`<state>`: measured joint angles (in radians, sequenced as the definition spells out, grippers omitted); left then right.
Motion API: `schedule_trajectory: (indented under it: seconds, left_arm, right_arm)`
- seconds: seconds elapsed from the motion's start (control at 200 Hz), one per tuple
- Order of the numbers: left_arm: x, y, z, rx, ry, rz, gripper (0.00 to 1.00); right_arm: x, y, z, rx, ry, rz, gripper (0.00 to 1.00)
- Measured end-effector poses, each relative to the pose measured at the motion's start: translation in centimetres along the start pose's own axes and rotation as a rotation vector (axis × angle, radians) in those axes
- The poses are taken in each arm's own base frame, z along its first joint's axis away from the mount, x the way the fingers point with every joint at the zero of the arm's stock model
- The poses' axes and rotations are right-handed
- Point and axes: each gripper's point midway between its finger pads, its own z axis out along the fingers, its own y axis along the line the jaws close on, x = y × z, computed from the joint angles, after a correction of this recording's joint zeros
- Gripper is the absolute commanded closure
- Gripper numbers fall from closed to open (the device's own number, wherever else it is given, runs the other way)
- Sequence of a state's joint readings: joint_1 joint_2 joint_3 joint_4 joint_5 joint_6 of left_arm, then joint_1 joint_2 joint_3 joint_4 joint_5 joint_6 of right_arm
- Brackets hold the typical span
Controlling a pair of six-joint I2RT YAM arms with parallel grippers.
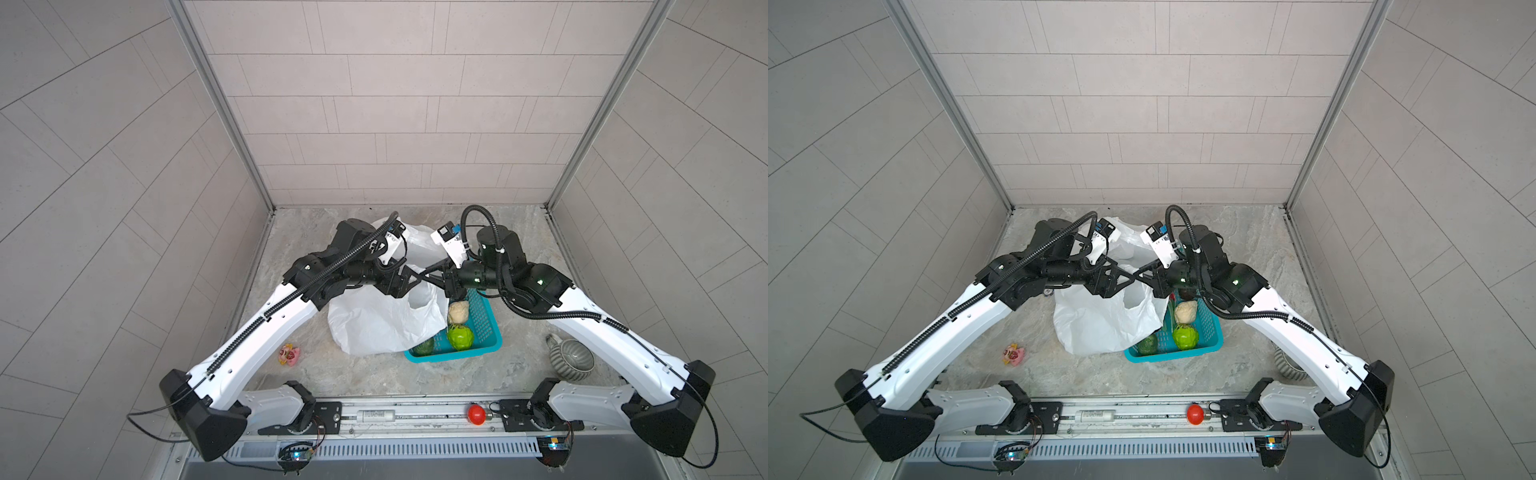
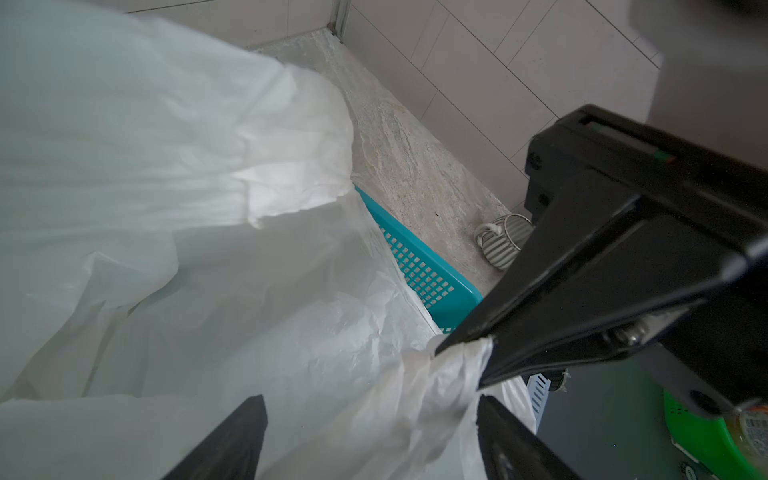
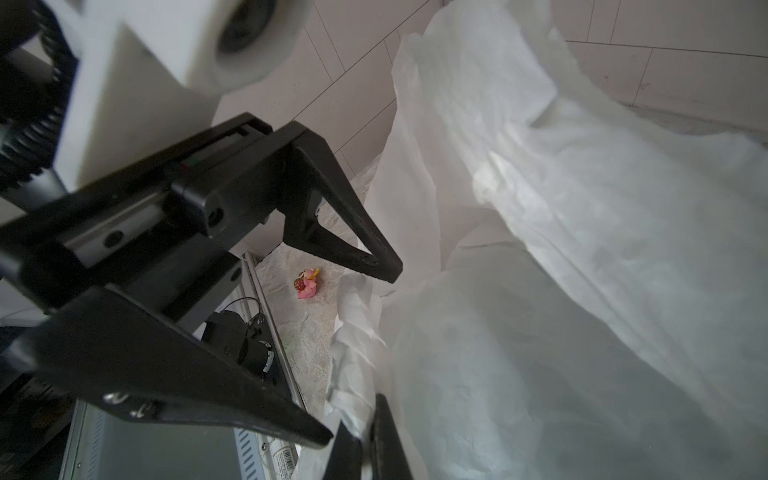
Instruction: Place the fruits into the plastic bag
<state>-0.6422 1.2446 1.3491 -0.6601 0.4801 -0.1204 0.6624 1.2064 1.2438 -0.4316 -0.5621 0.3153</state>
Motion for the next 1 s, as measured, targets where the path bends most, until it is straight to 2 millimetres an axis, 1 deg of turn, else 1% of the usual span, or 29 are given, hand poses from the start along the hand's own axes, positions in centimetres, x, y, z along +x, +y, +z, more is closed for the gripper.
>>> schedule_trajectory:
  seconds: [0.055, 0.175, 0.255, 0.275, 0.295, 0.32, 0.355, 0.405, 0.42, 0.505, 0.525, 0.555, 0.581, 0.646, 0.701, 0.761, 0.841, 0.931, 1.001]
  left_arm:
    - [0.1, -0.1, 0.2, 0.007, 0.005, 0.020, 0.17]
    - [0.5, -0.4, 0.8, 0.024, 0.026, 0.061, 0.25]
    - [1.1, -0.5, 1.5, 0.029, 0.048, 0.081, 0.35]
    - [1.2, -0.6, 1.7, 0.030, 0.054, 0.084, 0.39]
    - [1.4, -0.5, 1.9, 0.028, 0.061, 0.084, 0.46]
    - [1.6, -0.5, 2.2, 0.025, 0.068, 0.095, 0.58]
    - [1.9, -0.4, 2.6, 0.020, 0.076, 0.099, 0.71]
    - [2.2, -0.2, 3.1, 0.009, 0.078, 0.106, 0.95]
    - [2.2, -0.1, 3.2, 0.005, 0.076, 0.110, 1.00]
    - [2.3, 0.7, 3.6, -0.046, 0.048, 0.132, 1.00]
    - [2.3, 1.0, 3.5, -0.060, 0.035, 0.140, 1.00]
    - [2.4, 1.3, 3.4, -0.081, 0.014, 0.147, 1.00]
    - [2.5, 1.6, 3.1, -0.098, -0.005, 0.154, 1.00]
    - [2.9, 2.3, 1.9, -0.148, -0.081, 0.173, 1.00]
    - [2.9, 2.6, 0.4, -0.190, -0.169, 0.189, 1.00]
    - [2.8, 2.9, -1.5, -0.233, -0.284, 0.201, 1.00]
    - [2.3, 2.9, -4.3, -0.269, -0.448, 0.211, 1.00]
    - [1.9, 2.7, -6.3, -0.287, -0.564, 0.214, 1.00]
    - [1.2, 2.4, -7.3, -0.287, -0.621, 0.207, 1.00]
  right_arm:
    - [0.0, 0.1, 0.0, -0.004, 0.001, 0.001, 1.00]
    - [-0.2, 0.1, 0.1, -0.008, 0.004, 0.004, 1.00]
    - [-0.2, 0.2, 0.1, -0.010, 0.008, 0.006, 1.00]
    - [-0.2, 0.2, 0.1, -0.010, 0.009, 0.007, 1.00]
    - [-0.2, 0.2, 0.1, -0.011, 0.009, 0.006, 1.00]
    - [-0.2, 0.3, 0.0, -0.013, 0.009, 0.006, 1.00]
    - [-0.2, 0.3, 0.0, -0.015, 0.009, 0.006, 1.00]
    - [-0.2, 0.4, 0.0, -0.015, 0.010, 0.006, 1.00]
    - [-0.2, 0.4, 0.0, -0.015, 0.011, 0.007, 1.00]
    - [-0.1, 0.2, 0.0, -0.005, 0.016, 0.011, 0.99]
    - [-0.1, 0.1, 0.0, 0.001, 0.016, 0.011, 0.93]
    - [-0.1, -0.2, 0.0, 0.014, 0.014, 0.018, 0.79]
    - [-0.1, -0.4, -0.1, 0.025, 0.013, 0.021, 0.70]
    - [-0.1, -1.3, -0.2, 0.062, 0.010, 0.038, 0.57]
    - [-0.2, -2.7, -0.5, 0.107, -0.002, 0.069, 0.50]
    - [-0.1, -4.3, -1.0, 0.155, -0.013, 0.097, 0.46]
    - [0.2, -6.2, -1.9, 0.213, -0.026, 0.134, 0.44]
    - [0.5, -8.0, -3.1, 0.270, -0.049, 0.170, 0.44]
    - [0.7, -9.2, -4.1, 0.309, -0.071, 0.204, 0.43]
